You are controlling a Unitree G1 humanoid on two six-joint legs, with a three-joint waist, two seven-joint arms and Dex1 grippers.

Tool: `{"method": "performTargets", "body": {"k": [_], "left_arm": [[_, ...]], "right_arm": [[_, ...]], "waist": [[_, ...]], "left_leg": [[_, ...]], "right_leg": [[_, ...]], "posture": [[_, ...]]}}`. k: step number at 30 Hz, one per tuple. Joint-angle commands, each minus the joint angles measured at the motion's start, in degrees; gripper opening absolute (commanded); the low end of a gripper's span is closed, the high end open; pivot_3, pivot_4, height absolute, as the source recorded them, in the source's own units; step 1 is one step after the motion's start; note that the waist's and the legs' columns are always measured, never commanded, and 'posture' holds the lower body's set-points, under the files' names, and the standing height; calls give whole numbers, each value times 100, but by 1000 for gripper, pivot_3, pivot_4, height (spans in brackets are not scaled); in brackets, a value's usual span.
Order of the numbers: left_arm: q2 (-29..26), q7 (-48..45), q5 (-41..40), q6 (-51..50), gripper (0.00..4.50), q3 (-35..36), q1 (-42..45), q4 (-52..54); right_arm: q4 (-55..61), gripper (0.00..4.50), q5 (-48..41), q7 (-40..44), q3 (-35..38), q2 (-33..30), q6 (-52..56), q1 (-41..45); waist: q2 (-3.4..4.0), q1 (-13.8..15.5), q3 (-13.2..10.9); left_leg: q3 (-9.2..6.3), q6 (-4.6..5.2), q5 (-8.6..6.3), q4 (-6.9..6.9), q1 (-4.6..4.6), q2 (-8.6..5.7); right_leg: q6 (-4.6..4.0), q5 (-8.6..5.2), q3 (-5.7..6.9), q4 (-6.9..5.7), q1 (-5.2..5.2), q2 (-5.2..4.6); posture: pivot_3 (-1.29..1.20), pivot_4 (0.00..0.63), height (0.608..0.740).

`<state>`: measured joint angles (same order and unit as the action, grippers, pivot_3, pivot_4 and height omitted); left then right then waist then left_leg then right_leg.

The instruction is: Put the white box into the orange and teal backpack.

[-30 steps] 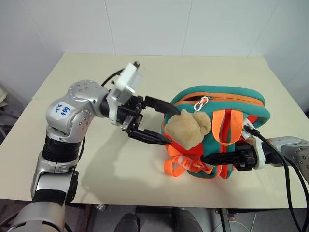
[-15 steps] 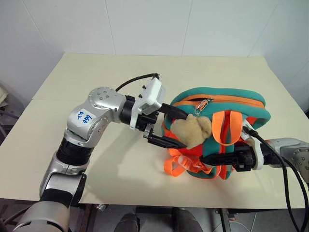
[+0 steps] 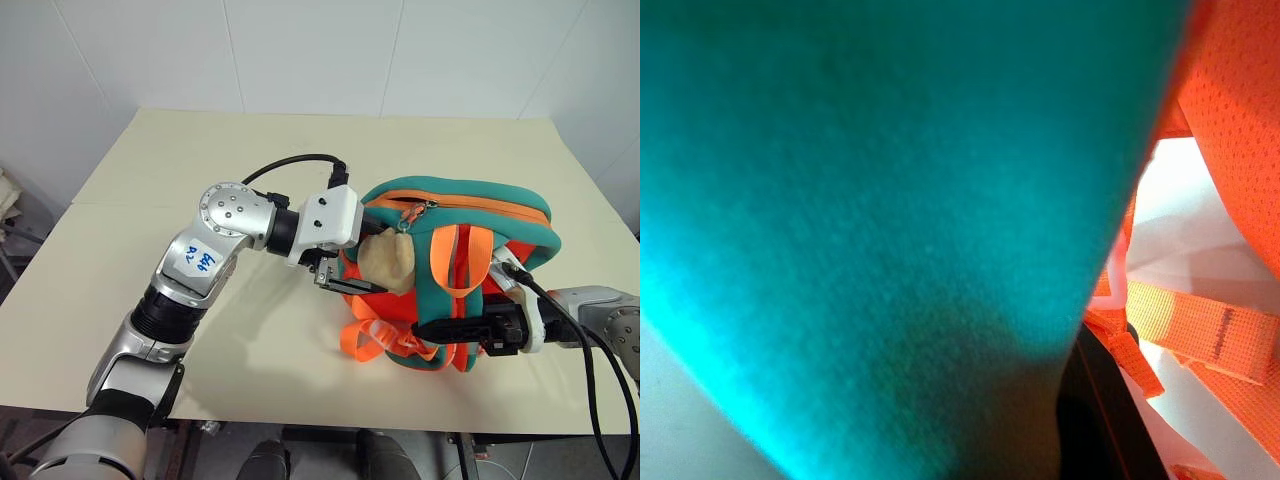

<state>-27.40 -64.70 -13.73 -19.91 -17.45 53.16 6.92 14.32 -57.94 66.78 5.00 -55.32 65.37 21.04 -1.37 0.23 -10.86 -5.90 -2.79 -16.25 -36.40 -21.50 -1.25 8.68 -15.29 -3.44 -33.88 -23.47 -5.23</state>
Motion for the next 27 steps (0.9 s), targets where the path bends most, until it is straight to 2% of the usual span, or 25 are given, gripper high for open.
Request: {"method": "performTargets", "body": {"k": [1, 9, 14, 17, 23, 27], "left_arm": [[82, 169, 245, 370, 3590, -22, -43, -89], [207, 260, 499, 717, 1430, -16, 57, -277], [284, 130, -75, 170, 499, 244, 0, -131], [169, -167, -544, -146, 404, 502, 14, -148], [-517, -1080, -1292, -599, 404, 1026, 13, -424], [-867, -1300, -1628, -832, 404, 1420, 154, -773]], "right_arm": [[202, 586, -167, -2, 123, 26, 46, -2], [190, 586, -172, -10, 113, 15, 27, 15], [183, 586, -163, -20, 98, 30, 11, 31], [179, 586, -159, -29, 84, 44, 1, 44], [170, 586, -131, -44, 56, 90, -17, 57], [177, 586, -126, -63, 55, 127, -15, 50]], "waist": [[0, 4, 0], [0, 31, 0], [0, 64, 0], [0, 57, 0], [0, -24, 0], [0, -38, 0]], "left_leg": [[0, 0, 0, 0, 0, 0], [0, 0, 0, -3, 0, 0], [0, 0, 0, -3, 0, 0], [0, 1, 0, -3, 0, 0], [0, 1, 0, -1, 0, 3], [0, 1, -1, -1, 0, 3]], "right_leg": [[0, 0, 0, 0, 0, 0], [0, 0, 0, -2, 0, 0], [1, 0, 0, -3, 0, 0], [1, 0, 0, -5, -1, 1], [0, 0, 0, -6, -2, 4], [0, 0, 0, -6, -2, 3]], "posture": [[0, 150, 740], [0, 150, 740], [0, 150, 740], [0, 150, 740], [0, 150, 740], [0, 150, 740]]}}
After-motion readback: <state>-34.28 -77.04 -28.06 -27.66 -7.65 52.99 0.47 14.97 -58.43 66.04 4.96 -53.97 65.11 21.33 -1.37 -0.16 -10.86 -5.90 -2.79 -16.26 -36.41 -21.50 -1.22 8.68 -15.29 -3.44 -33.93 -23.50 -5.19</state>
